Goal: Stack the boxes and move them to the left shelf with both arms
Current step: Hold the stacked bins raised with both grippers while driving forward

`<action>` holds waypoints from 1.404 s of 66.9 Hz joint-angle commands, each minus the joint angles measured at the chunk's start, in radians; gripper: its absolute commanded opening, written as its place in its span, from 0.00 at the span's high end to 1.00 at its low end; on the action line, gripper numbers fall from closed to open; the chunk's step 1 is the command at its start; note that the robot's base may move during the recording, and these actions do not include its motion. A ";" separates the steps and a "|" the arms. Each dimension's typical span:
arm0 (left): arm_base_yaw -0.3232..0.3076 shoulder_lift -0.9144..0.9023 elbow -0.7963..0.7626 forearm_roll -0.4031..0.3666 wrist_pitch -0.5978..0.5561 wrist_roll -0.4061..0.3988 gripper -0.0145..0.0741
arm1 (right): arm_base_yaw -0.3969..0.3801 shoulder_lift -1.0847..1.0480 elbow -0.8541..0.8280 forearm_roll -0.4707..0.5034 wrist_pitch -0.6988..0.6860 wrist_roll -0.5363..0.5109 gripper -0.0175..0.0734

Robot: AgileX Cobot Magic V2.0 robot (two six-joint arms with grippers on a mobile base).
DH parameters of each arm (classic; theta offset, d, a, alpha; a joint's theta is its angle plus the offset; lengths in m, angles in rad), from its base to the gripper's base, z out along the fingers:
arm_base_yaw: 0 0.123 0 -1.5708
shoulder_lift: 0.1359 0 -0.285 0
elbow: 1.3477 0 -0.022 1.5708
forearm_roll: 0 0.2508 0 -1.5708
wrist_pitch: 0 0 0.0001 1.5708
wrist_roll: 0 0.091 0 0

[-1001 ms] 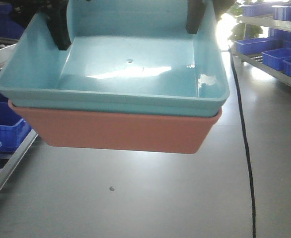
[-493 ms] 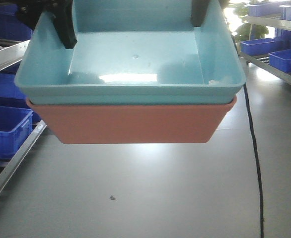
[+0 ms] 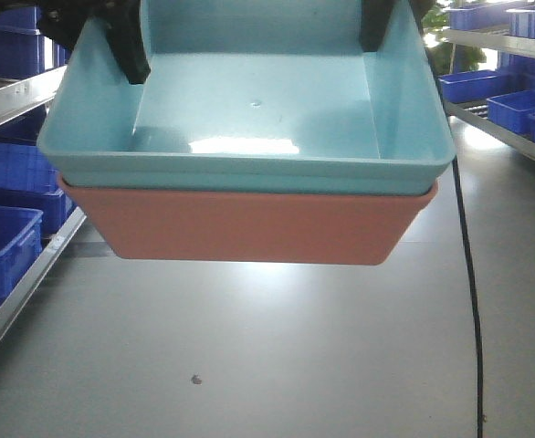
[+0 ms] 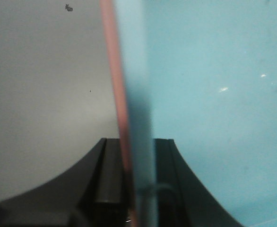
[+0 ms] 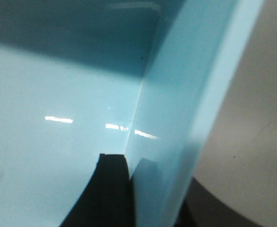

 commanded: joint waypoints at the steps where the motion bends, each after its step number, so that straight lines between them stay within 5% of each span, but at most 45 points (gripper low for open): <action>1: -0.031 -0.067 -0.055 -0.135 -0.155 0.021 0.84 | -0.012 -0.064 -0.016 0.105 -0.115 -0.022 0.75; 94: -0.033 -0.044 -0.055 -0.161 -0.203 0.021 0.84 | -0.004 -0.064 -0.015 0.109 -0.200 -0.068 0.75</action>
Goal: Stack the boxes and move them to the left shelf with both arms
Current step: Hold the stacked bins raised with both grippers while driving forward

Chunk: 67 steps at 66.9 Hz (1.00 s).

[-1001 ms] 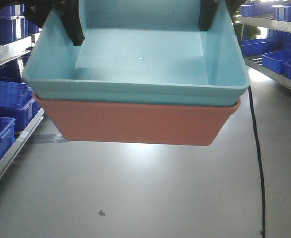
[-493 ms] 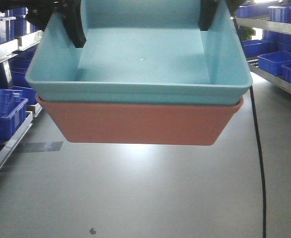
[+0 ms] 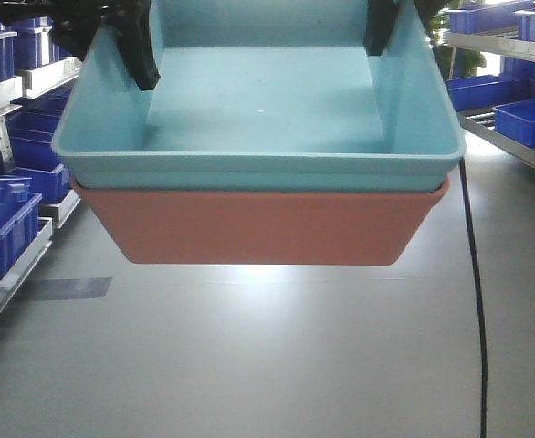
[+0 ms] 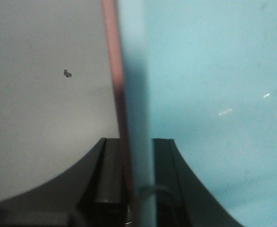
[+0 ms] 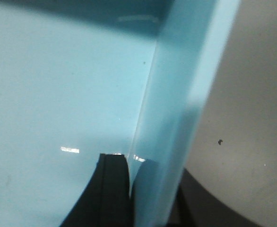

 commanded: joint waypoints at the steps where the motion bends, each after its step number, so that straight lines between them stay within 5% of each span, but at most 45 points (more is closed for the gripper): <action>1: -0.030 -0.062 -0.055 -0.139 -0.174 0.021 0.84 | 0.022 -0.058 -0.032 0.075 -0.157 -0.032 0.75; 67: -0.030 -0.062 -0.055 -0.151 -0.156 0.021 0.84 | 0.022 -0.058 -0.032 0.106 -0.126 -0.032 0.75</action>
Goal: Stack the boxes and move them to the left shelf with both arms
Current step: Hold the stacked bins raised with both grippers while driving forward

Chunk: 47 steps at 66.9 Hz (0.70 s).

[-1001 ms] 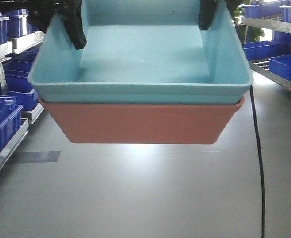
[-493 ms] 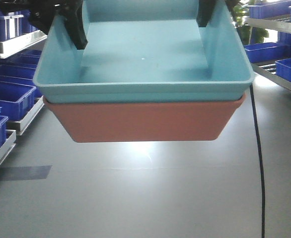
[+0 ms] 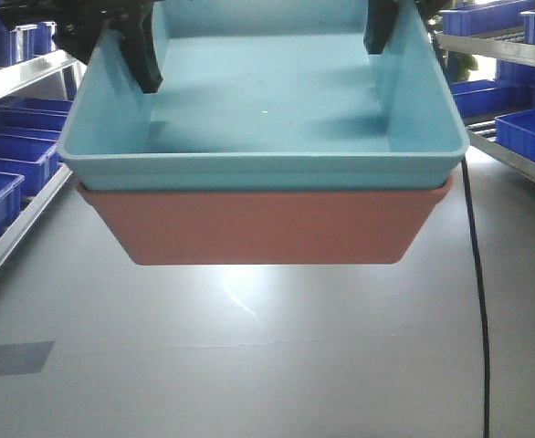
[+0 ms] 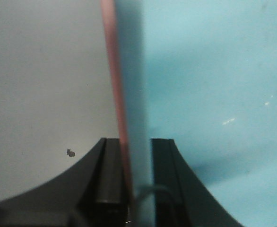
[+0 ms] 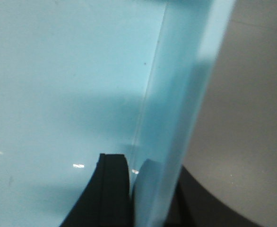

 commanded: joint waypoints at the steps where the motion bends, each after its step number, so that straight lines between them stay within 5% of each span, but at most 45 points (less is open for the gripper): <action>1: -0.030 -0.070 -0.055 -0.143 -0.152 0.021 0.84 | 0.022 -0.058 -0.032 0.107 -0.131 -0.030 0.75; 47: -0.028 -0.070 -0.055 -0.094 -0.089 0.021 0.84 | 0.022 -0.058 -0.032 0.157 -0.150 -0.030 0.75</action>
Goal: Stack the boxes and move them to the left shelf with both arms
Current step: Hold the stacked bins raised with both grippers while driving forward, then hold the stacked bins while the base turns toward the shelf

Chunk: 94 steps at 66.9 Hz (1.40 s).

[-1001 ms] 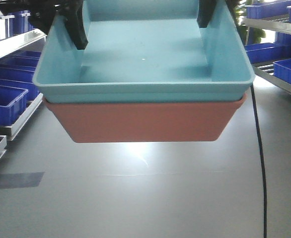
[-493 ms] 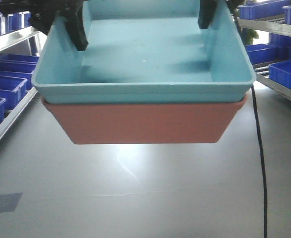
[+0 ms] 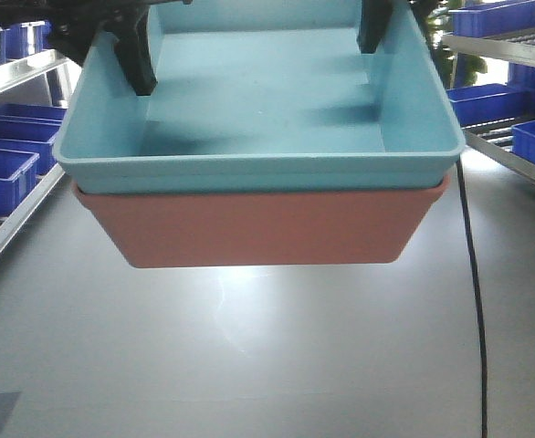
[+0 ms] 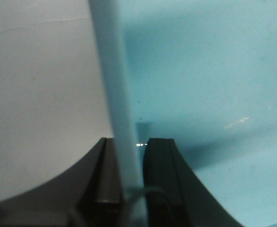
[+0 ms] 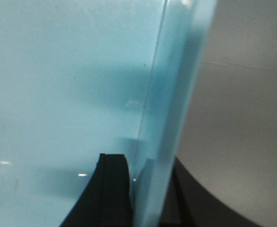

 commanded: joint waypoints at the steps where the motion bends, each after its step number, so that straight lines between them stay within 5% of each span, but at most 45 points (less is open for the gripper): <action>1: -0.028 -0.070 -0.055 -0.118 -0.120 0.021 0.84 | 0.022 -0.058 -0.034 0.137 -0.129 -0.029 0.75; 42: -0.028 -0.072 -0.055 -0.125 -0.121 0.021 0.84 | 0.022 -0.062 -0.034 0.174 -0.081 -0.048 0.75; 94: -0.046 -0.104 -0.055 -0.187 -0.034 0.021 0.84 | 0.026 -0.167 0.028 0.110 -0.024 -0.048 0.75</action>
